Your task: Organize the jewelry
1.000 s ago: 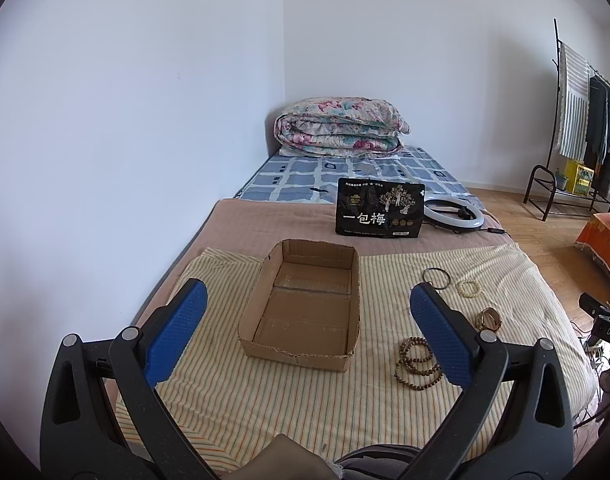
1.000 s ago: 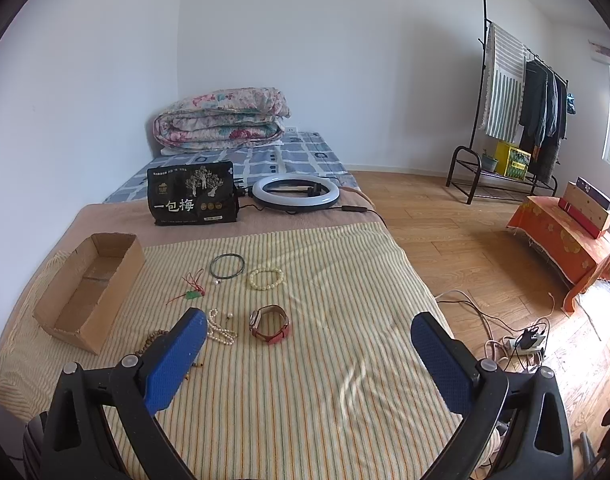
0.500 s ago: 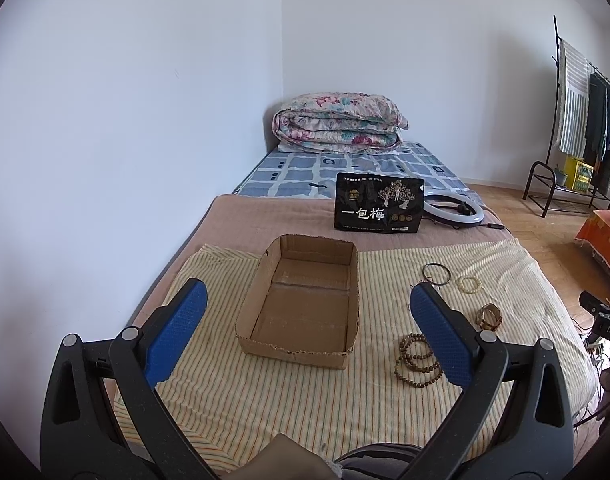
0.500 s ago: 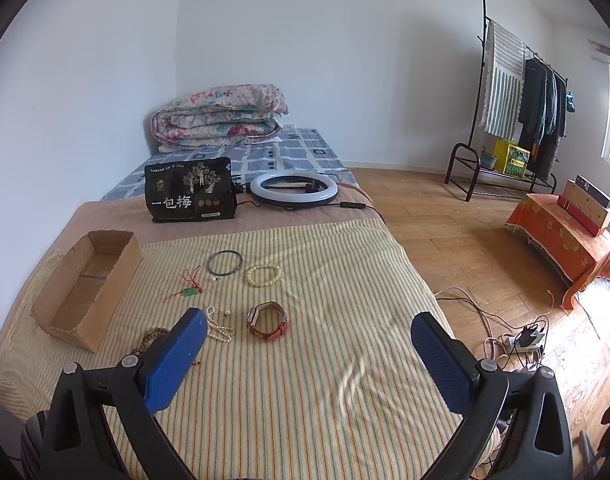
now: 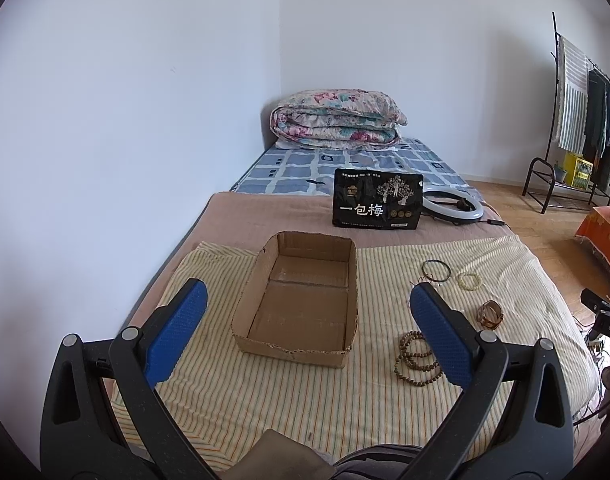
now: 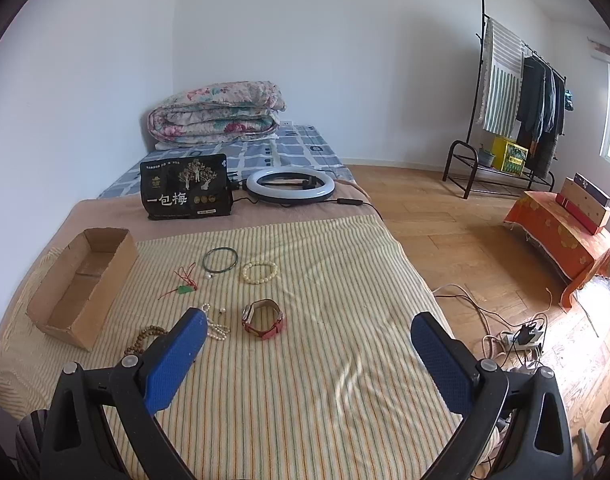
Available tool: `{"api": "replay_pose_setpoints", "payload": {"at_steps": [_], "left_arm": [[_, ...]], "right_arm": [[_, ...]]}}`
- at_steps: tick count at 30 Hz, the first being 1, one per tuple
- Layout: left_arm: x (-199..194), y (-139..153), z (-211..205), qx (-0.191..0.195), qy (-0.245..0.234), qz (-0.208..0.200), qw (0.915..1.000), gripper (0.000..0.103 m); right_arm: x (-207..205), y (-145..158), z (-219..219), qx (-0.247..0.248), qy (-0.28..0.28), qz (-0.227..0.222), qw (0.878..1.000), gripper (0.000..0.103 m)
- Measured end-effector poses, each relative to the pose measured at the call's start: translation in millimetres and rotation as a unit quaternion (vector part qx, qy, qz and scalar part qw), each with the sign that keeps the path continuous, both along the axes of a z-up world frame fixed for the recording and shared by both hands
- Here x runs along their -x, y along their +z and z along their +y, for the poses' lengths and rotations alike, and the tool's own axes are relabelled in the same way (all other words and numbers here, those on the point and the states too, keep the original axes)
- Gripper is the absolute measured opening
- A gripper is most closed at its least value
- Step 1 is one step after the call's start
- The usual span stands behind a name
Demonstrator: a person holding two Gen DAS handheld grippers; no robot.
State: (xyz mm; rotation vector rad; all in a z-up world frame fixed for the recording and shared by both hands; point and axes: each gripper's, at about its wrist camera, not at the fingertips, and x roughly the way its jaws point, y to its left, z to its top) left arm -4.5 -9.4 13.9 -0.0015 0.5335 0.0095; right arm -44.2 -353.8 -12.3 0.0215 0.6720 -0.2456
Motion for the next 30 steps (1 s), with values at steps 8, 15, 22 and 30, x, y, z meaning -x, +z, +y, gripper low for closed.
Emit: {"api": "replay_pose_setpoints", "payload": {"at_steps": [8, 15, 22, 30], "left_arm": [[-9, -11, -4, -0.009, -0.015, 0.005, 0.9998, 0.103], [-29, -31, -10, -0.01, -0.049, 0.035, 0.9981, 0.103], [-45, -51, -27, -0.001, -0.099, 0.058, 0.9934, 0.103], [-53, -78, -71, -0.014, -0.179, 0.084, 0.9802, 0.103]], "right_arm": [[-6, 1, -5, -0.006, 0.0, -0.006, 1.0, 0.103], [-15, 2, -19, -0.002, 0.007, -0.007, 1.0, 0.103], [-32, -5, -41, -0.01, 0.019, -0.004, 1.0, 0.103], [-61, -42, -51, -0.021, 0.065, 0.024, 0.997, 0.103]]}}
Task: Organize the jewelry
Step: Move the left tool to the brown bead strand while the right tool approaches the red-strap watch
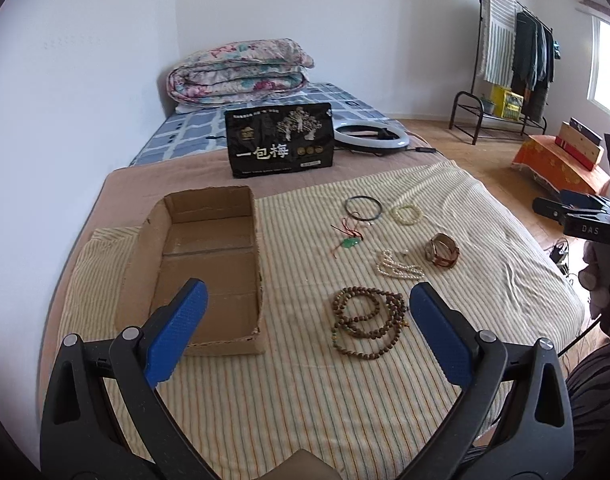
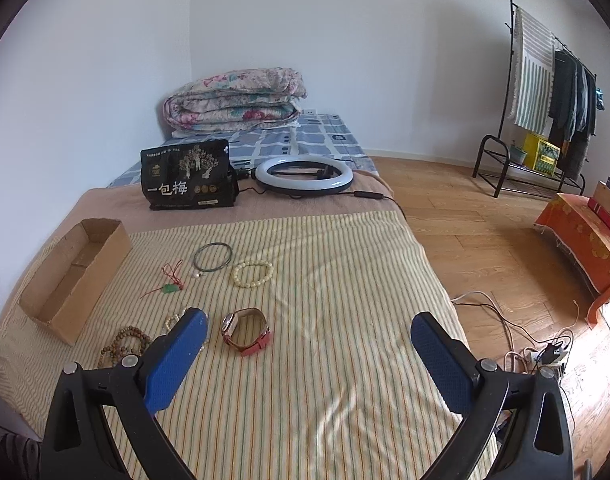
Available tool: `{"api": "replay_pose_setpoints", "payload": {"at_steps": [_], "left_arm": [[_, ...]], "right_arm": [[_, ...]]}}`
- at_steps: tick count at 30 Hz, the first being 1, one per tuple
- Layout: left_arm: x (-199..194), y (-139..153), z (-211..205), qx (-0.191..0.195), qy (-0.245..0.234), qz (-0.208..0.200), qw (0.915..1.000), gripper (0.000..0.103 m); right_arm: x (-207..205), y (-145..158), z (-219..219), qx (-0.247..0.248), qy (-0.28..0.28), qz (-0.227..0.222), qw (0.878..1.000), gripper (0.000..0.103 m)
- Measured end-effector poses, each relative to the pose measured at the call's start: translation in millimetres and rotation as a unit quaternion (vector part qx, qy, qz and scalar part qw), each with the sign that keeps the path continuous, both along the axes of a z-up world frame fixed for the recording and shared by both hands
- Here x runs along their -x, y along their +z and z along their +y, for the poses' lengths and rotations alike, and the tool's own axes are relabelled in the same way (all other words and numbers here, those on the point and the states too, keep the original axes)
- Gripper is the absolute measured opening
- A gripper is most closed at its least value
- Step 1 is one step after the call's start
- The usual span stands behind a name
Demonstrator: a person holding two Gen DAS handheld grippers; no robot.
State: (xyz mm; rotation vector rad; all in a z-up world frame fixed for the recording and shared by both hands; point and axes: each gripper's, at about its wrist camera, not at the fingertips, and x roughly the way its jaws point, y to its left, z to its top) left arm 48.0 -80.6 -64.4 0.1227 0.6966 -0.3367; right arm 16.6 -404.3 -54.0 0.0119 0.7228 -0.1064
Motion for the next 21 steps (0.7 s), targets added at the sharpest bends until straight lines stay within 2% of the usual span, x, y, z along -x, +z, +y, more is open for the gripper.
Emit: {"api": "replay_pose_setpoints", "payload": {"at_steps": [5, 15, 18, 21], "left_arm": [[-6, -26, -24, 0.006, -0.039, 0.038, 0.9985, 0.103], [-15, -94, -72, -0.04, -0.1, 0.084, 0.9907, 0.103], [-17, -114, -80, -0.063, -0.104, 0.088, 0.9886, 0.103], [-22, -132, -82, -0.067, -0.099, 0.102, 0.9876, 0.103]], "right_arm": [[-15, -31, -3, -0.022, 0.017, 0.024, 0.999, 0.103], [-21, -81, 3, -0.033, 0.042, 0.055, 0.997, 0.103], [-23, -92, 2, -0.036, 0.042, 0.064, 0.996, 0.103], [-25, -102, 2, -0.038, 0.039, 0.071, 0.996, 0.103]]}}
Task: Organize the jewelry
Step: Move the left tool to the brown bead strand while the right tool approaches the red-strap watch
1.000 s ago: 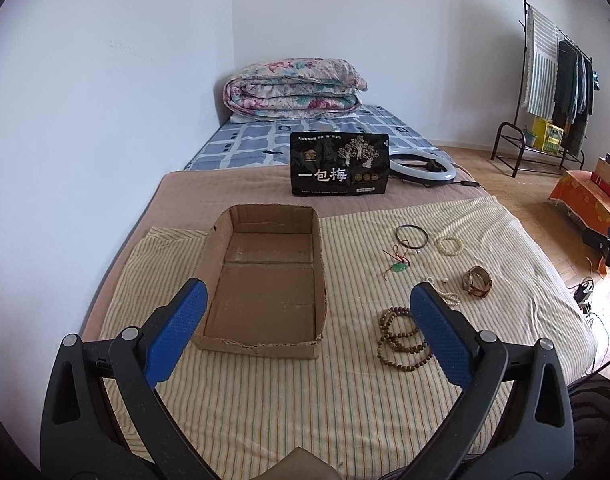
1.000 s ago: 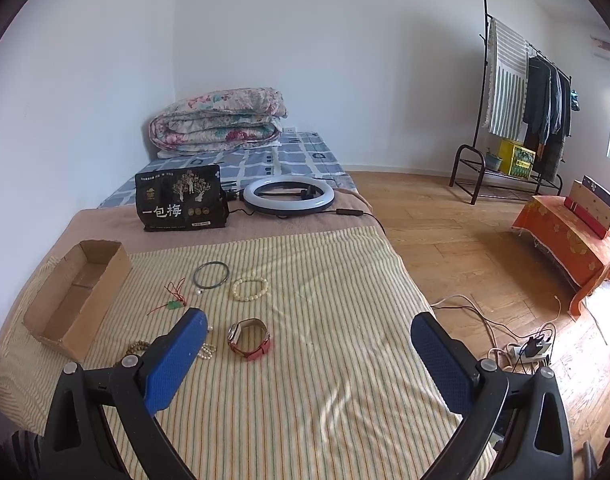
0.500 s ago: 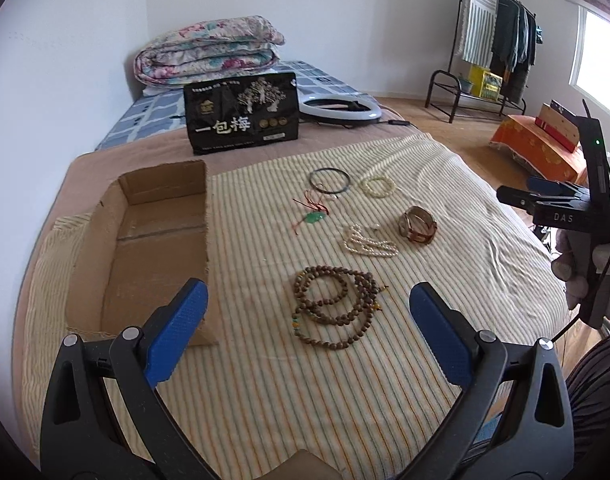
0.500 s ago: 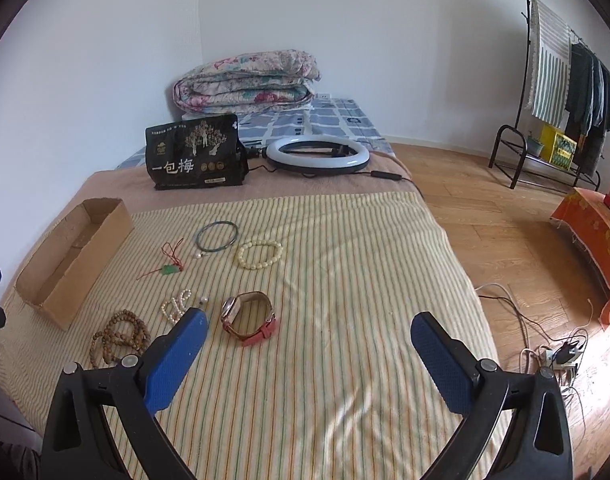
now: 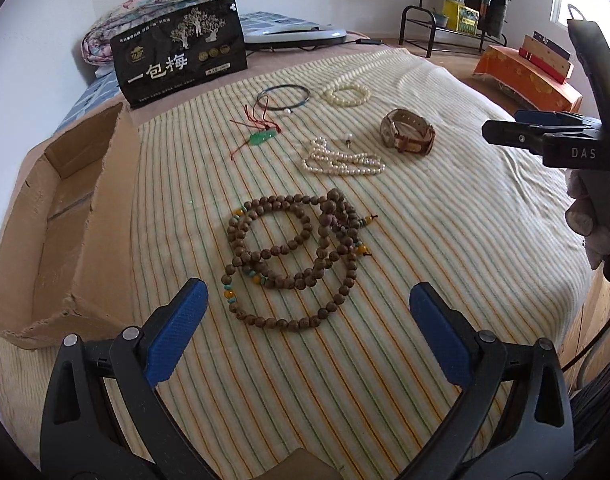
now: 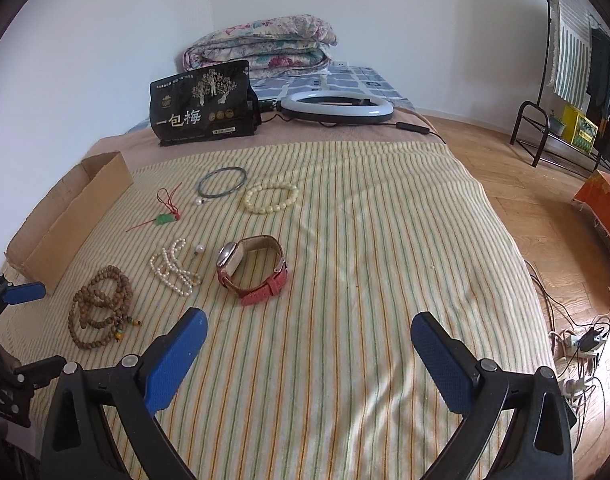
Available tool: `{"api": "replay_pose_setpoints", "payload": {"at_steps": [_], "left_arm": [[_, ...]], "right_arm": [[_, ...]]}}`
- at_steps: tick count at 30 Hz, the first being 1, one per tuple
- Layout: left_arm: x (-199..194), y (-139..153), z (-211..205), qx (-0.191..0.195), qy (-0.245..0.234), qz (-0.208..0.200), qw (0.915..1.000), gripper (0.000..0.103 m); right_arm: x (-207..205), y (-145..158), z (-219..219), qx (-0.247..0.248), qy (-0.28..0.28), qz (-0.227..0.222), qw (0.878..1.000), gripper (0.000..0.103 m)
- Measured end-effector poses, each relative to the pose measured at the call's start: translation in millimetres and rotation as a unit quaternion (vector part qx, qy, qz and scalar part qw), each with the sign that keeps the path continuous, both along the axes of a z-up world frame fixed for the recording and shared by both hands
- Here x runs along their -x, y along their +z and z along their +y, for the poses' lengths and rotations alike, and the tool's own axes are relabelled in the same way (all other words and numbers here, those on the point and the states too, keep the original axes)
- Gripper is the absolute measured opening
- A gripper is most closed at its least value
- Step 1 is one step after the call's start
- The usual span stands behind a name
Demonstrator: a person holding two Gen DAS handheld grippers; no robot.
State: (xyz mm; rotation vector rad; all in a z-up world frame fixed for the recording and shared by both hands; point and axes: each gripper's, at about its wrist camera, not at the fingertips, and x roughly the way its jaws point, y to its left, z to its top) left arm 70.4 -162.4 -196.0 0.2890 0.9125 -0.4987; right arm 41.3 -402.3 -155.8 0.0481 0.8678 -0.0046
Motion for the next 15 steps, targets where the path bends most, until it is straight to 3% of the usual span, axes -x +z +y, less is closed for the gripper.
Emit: {"api": "replay_pose_setpoints", "payload": {"at_steps": [8, 15], "left_arm": [[-23, -22, -3, -0.028, 0.038, -0.019, 0.9987, 0.103], [-53, -24, 7, 0.004, 0.064, 0.012, 0.9978, 0.103]], "right_arm": [[-10, -14, 3, -0.004, 0.006, 0.01, 1.0, 0.103], [-29, -22, 24, 0.011, 0.044, 0.019, 0.999, 0.103]]}}
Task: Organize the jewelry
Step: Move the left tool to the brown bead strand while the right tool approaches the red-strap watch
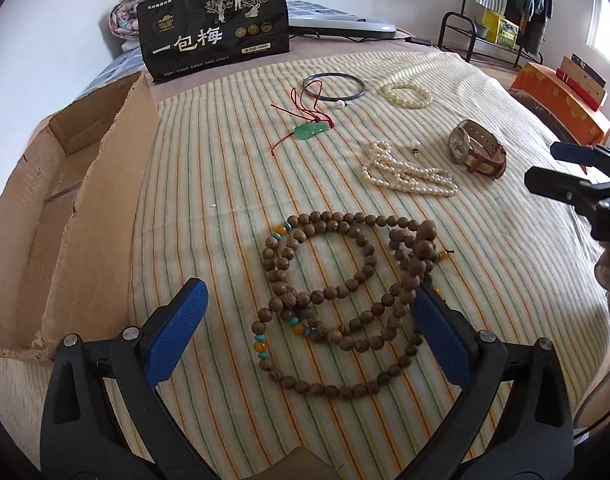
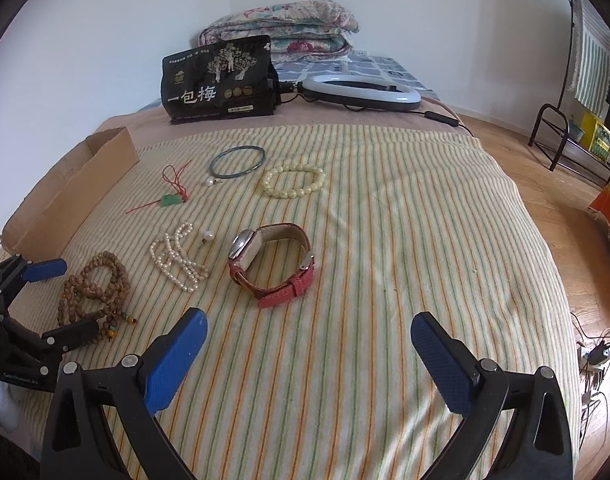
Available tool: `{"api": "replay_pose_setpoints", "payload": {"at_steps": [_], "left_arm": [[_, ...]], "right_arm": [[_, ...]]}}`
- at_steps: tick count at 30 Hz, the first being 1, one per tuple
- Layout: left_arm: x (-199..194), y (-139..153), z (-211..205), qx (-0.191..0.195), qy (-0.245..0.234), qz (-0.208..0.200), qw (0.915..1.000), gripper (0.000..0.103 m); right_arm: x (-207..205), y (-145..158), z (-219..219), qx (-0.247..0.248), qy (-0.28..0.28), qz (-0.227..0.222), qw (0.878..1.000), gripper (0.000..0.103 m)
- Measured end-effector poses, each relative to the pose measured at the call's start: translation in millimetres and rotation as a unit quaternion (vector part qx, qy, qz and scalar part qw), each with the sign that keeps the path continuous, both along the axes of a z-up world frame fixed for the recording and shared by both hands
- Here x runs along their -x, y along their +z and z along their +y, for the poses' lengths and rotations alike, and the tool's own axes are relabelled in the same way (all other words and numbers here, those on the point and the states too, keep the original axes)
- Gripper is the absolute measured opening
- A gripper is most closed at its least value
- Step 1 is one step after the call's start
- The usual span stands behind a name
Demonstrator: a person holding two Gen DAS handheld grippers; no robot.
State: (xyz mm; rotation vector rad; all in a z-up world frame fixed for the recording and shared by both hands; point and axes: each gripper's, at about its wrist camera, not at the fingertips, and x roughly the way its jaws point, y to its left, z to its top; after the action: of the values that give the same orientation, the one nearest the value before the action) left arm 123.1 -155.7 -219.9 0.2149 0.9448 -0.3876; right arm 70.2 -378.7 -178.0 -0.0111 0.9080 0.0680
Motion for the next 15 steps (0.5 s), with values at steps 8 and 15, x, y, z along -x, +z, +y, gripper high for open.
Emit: {"api": "replay_pose_setpoints", "payload": {"at_steps": [8, 15], "left_arm": [[-15, -7, -3, 0.02, -0.008, 0.022, 0.9995, 0.1], [-23, -6, 0, 0.046, -0.005, 0.028, 0.9985, 0.075]], "right_arm": [[-31, -15, 13, 0.016, 0.016, 0.016, 1.0, 0.103], [-56, -31, 15, 0.011, 0.012, 0.041, 0.999, 0.103]]}}
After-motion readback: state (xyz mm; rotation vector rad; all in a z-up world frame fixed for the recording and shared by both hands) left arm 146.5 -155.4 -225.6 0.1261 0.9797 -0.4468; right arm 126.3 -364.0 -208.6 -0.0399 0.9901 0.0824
